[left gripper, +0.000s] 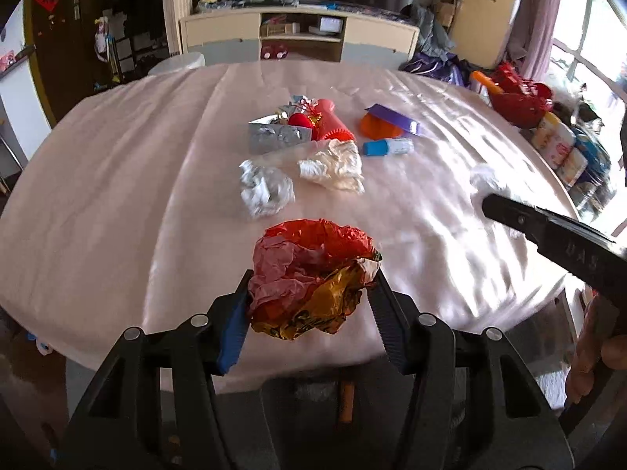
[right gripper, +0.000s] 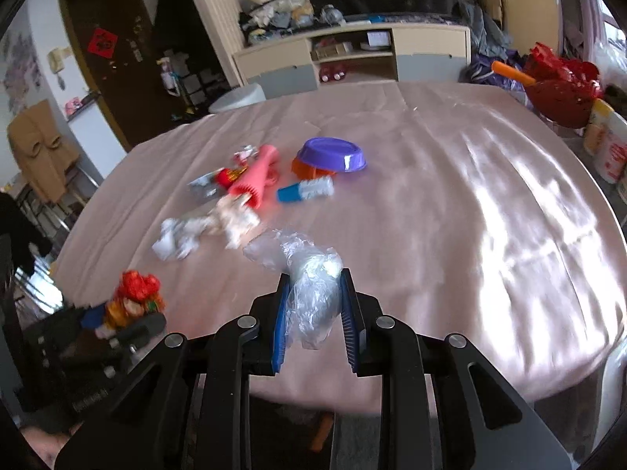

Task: Collect trash
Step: 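Grasp the red crumpled wrapper with the left tool while the right grasps clear plastic wrap, then lower both held pieces over the black bin and open both tools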

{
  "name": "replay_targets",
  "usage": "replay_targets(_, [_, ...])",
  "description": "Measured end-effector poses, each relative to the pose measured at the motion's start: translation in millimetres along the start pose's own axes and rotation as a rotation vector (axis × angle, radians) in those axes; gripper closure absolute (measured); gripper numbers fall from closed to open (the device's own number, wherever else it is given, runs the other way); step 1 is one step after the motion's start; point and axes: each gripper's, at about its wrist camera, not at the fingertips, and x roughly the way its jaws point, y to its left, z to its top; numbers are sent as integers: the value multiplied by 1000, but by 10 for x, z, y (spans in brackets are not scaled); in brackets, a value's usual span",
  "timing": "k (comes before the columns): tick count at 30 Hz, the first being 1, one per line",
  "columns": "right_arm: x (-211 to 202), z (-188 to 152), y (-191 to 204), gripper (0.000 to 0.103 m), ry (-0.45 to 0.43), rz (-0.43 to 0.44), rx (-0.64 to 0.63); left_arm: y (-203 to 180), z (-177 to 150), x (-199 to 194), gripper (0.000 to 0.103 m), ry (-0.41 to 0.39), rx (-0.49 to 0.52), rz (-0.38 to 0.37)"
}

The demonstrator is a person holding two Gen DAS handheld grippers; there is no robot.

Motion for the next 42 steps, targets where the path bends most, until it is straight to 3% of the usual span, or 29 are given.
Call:
replay_targets(8, [-384, -709, 149, 78, 0, 66, -53, 159, -711, -377, 49, 1, -37, -54])
replay_targets(16, [-198, -1184, 236, 78, 107, 106, -55, 218, -1133, -420, 49, 14, -62, -63])
replay_targets(30, [233, -1548, 166, 78, 220, 101, 1, 138, -1692, 205, 48, 134, -50, -128])
replay_targets(42, [322, -1578, 248, 74, 244, 137, 12, 111, -1718, 363, 44, 170, -47, -134])
